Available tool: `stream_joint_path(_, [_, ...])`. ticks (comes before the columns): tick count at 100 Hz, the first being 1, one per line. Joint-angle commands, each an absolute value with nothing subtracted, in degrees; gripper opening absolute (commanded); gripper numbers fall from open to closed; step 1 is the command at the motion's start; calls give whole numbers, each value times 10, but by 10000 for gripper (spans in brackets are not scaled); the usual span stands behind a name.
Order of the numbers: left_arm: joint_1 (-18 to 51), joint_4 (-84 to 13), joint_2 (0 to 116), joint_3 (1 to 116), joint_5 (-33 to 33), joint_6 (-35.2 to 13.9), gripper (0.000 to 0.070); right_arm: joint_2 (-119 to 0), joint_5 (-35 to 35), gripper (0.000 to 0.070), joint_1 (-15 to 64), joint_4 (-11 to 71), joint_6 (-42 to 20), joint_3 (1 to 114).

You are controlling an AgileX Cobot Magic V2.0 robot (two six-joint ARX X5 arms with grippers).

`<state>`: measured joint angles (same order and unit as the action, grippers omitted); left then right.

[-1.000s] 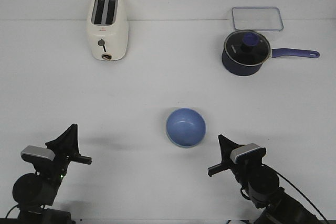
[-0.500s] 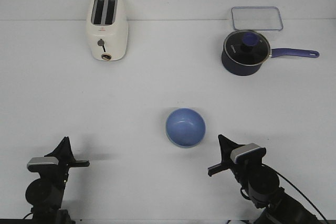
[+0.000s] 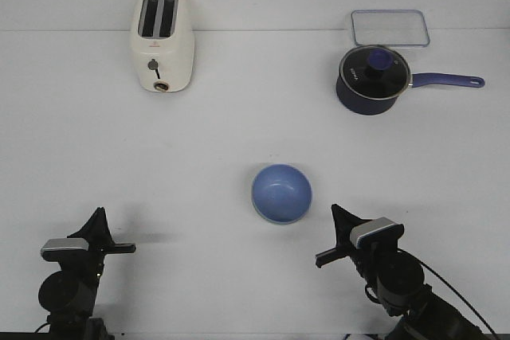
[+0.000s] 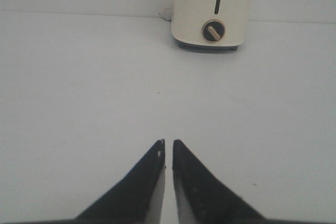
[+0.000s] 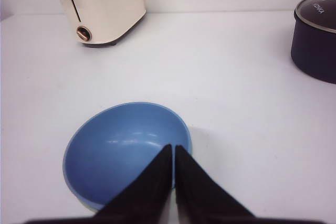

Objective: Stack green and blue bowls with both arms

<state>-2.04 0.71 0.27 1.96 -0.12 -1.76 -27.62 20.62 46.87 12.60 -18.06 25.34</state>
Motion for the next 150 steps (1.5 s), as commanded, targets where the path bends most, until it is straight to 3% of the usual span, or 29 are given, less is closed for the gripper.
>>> stream_joint_path(1, [-21, 15, 2, 8, 0, -11, 14, -277, 206, 10, 474, 120, -186, 258])
stream_joint_path(16, [-21, 15, 2, 8, 0, -11, 14, -274, 210, 10, 474, 122, -184, 258])
stream_joint_path(27, [-21, 15, 2, 8, 0, -11, 14, -252, 224, 10, 445, 124, -96, 253])
stream_joint_path(42, [-21, 16, 2, 8, 0, -11, 14, -191, 139, 10, 288, 90, -40, 196])
stream_joint_path(56, [-21, 16, 2, 8, 0, -11, 14, -102, 74, 10, 124, 81, -34, 113])
stream_joint_path(68, [-21, 16, 2, 8, 0, -11, 14, -39, 51, 10, 51, 81, -34, 59])
stream_joint_path(86, [-21, 16, 2, 8, 0, -11, 14, -1, 44, 11, 33, 71, -34, 6])
stream_joint_path(150, [-21, 18, 2, 8, 0, -11, 14, -1, 45, 10, 33, 53, -27, 7])
